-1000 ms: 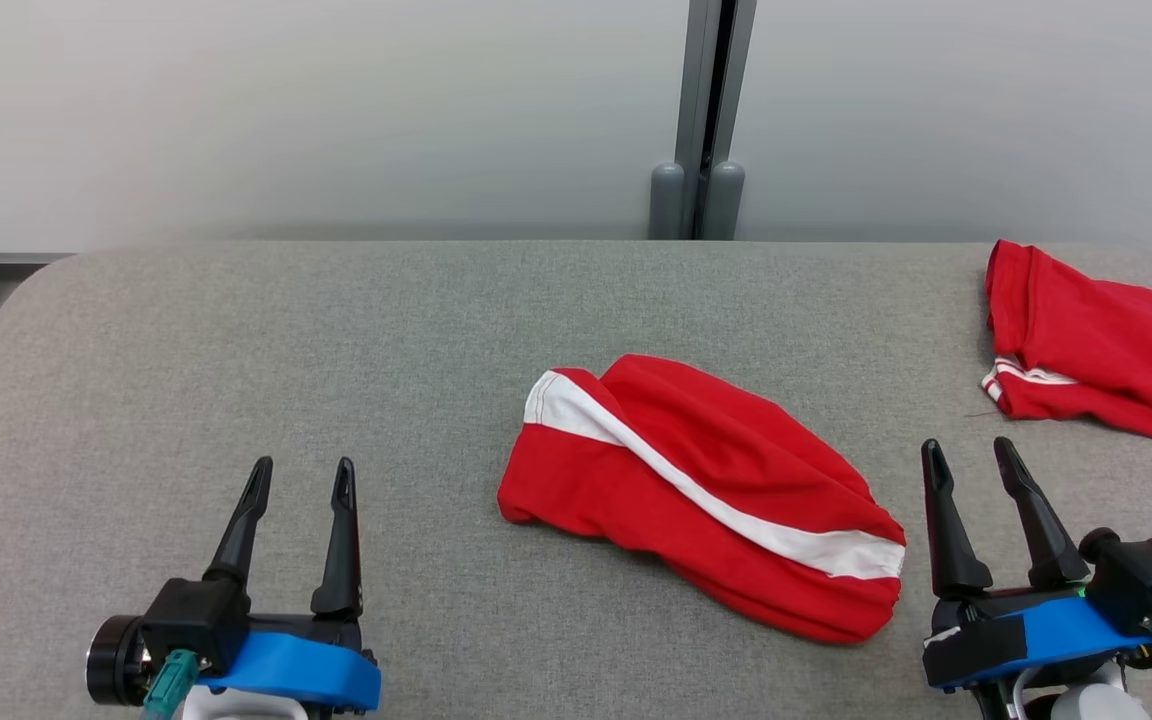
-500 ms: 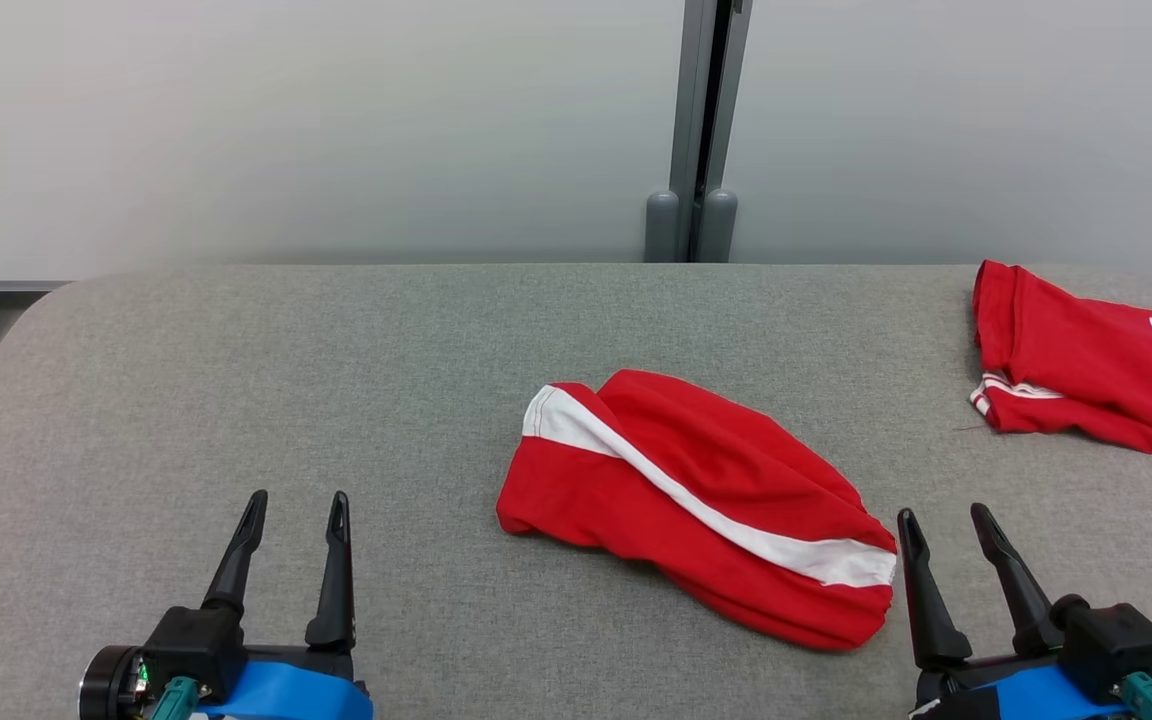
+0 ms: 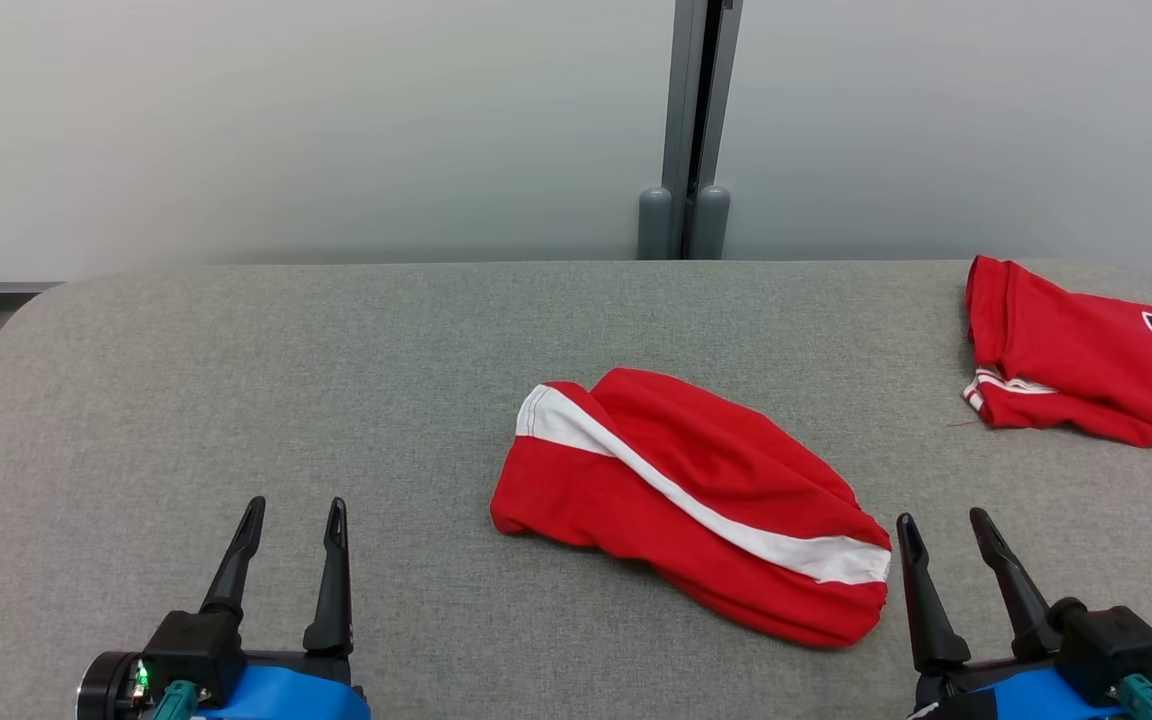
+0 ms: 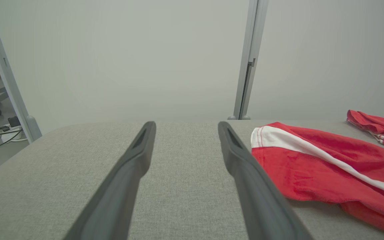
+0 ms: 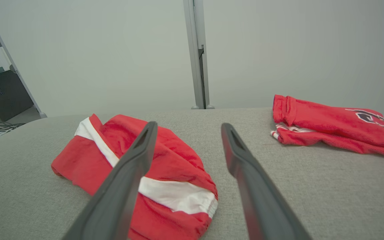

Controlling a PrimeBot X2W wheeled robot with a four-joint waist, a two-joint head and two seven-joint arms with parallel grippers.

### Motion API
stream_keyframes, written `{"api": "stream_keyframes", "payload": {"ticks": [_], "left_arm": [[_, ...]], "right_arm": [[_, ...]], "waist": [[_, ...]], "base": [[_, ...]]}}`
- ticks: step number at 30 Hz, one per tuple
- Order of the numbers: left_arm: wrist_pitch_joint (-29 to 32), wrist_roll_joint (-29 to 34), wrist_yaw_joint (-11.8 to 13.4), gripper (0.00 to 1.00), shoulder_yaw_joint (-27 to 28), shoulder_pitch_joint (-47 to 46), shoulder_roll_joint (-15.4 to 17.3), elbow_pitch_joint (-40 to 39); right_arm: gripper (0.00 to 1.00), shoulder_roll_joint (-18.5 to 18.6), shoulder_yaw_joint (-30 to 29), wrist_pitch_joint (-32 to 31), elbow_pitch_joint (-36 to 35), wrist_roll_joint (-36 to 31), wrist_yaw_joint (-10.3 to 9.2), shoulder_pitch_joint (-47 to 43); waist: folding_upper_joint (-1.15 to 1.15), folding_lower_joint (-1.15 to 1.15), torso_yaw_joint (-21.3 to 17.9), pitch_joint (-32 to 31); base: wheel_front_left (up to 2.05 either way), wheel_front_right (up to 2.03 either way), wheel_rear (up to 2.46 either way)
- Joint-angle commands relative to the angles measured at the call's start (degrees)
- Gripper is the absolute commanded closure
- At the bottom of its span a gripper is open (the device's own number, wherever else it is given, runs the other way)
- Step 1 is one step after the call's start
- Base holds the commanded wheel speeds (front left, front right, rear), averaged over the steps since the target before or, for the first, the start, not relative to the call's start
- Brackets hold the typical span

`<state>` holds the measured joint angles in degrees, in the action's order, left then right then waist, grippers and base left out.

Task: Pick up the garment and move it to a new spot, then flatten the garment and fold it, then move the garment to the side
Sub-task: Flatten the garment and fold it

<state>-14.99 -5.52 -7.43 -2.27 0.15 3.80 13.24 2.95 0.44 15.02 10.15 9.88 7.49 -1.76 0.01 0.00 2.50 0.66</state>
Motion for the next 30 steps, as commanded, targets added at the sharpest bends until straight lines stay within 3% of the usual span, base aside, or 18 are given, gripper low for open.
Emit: {"api": "stream_keyframes", "payload": {"ticks": [1,15,22,30], "left_arm": [[-0.26,0.25,-0.07,0.0,0.35,-0.04,0.29,0.15],[-0.26,-0.94,-0.07,0.0,-0.94,-2.62,0.72,0.75],[-0.25,-2.81,-0.08,0.0,-4.79,-10.62,1.86,3.33],[-0.25,-7.79,-0.08,0.0,-10.73,-21.7,4.36,11.53]], "right_arm": [[0.0,-0.08,0.06,0.19,0.0,0.09,0.01,-0.56],[0.0,-0.05,1.14,0.18,0.74,0.83,0.01,1.0],[0.0,-0.04,1.85,0.18,0.64,0.61,0.01,3.17],[0.0,-0.03,2.28,0.18,0.47,0.86,0.01,5.73]], "waist": [[-0.01,0.0,0.0,-0.05],[-0.01,0.0,-1.23,0.86],[-0.01,0.0,-3.59,3.64],[-0.01,0.0,-7.66,8.59]], "base": [[0.0,0.0,0.0],[0.0,0.0,0.0],[0.0,0.0,0.0],[0.0,0.0,0.0]]}}
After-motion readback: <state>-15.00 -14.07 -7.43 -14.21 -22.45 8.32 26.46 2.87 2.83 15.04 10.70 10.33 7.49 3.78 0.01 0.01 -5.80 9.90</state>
